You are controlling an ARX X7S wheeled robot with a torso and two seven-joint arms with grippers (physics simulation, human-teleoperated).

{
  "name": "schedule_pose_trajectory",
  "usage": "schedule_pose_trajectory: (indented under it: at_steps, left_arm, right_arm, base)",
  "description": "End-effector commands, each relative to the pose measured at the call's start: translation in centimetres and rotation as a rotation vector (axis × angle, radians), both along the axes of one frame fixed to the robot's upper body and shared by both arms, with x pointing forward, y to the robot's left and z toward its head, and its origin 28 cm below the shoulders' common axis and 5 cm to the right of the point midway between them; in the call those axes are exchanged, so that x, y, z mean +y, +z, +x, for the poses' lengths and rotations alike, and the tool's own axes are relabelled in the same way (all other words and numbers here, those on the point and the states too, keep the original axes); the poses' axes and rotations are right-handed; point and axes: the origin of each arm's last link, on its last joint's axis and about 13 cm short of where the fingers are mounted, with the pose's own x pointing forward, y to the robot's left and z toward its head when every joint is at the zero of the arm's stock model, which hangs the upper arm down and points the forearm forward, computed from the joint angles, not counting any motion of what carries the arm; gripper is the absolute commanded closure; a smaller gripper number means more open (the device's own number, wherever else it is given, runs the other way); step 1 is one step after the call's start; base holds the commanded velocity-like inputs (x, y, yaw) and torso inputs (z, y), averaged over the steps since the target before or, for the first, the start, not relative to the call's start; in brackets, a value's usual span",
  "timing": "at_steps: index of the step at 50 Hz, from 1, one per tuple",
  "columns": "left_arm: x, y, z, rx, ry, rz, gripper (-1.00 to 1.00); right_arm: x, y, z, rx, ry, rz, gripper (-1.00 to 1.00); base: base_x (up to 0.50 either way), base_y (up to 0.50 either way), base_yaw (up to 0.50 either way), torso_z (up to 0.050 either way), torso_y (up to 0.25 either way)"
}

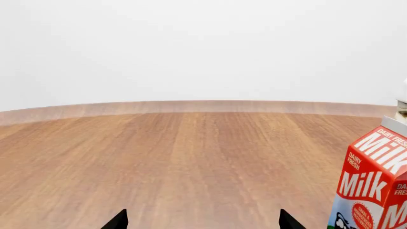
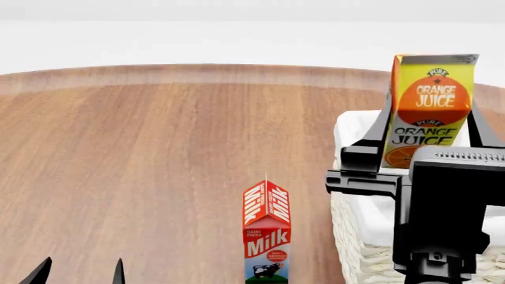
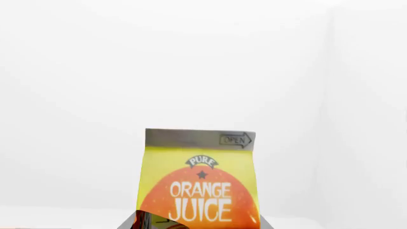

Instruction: Pick up the orange juice, and put it in the basket.

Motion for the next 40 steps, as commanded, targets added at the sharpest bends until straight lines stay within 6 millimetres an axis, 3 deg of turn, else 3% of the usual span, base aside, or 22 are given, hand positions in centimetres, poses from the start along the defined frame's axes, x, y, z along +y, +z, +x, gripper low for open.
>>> schedule_pose_trajectory:
  at_steps: [1, 40]
  left_arm:
    - [0.0, 0.0, 0.0, 0.0, 0.0, 0.0, -1.0]
    - [0.0, 0.0, 0.0, 0.0, 0.001, 0.0, -1.0]
  right_arm:
    - [-0.1, -0.2, 1.1, -0.01, -0.021, -0.044, 1.0]
    - [-1.1, -3.0, 3.4, 0.063, -0.07, -0.032, 1.0]
  base:
    - [0.0, 0.0, 0.0, 0.0, 0.0]
    - [0.0, 0.0, 0.0, 0.0, 0.001]
